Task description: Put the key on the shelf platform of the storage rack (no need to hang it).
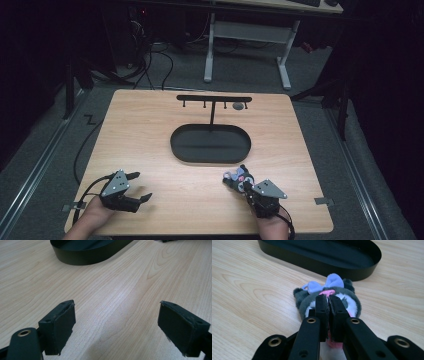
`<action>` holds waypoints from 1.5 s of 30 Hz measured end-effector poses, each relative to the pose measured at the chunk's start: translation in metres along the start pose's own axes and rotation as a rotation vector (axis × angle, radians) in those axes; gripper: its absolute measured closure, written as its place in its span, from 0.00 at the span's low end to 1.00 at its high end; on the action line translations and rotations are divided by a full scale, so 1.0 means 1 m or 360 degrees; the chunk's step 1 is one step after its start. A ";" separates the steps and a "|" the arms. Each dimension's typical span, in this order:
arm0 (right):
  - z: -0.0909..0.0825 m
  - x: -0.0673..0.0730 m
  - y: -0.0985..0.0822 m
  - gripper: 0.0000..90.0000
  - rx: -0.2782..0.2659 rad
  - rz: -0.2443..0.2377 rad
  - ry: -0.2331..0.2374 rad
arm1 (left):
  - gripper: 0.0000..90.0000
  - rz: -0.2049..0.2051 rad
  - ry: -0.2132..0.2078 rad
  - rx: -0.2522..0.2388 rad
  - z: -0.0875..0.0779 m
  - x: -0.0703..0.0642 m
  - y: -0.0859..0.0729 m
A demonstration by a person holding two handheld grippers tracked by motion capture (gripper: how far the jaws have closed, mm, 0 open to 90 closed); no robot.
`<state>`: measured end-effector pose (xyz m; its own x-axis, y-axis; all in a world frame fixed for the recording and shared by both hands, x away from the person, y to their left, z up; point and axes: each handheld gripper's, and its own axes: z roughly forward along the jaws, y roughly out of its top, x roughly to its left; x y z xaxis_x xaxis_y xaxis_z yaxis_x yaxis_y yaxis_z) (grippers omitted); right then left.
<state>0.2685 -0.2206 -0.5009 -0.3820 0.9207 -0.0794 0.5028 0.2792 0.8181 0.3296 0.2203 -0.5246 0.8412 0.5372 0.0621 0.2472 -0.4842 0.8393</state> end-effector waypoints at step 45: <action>-0.037 -0.035 -0.010 0.41 0.0286 0.0139 0.0021 | 0.17 0.0022 0.0017 0.0005 -0.001 -0.003 -0.001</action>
<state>0.2483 -0.2653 -0.4851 -0.3404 0.9403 -0.0044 0.6644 0.2439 0.7065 0.3264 0.2194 -0.5250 0.8395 0.5375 0.0795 0.2370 -0.4938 0.8366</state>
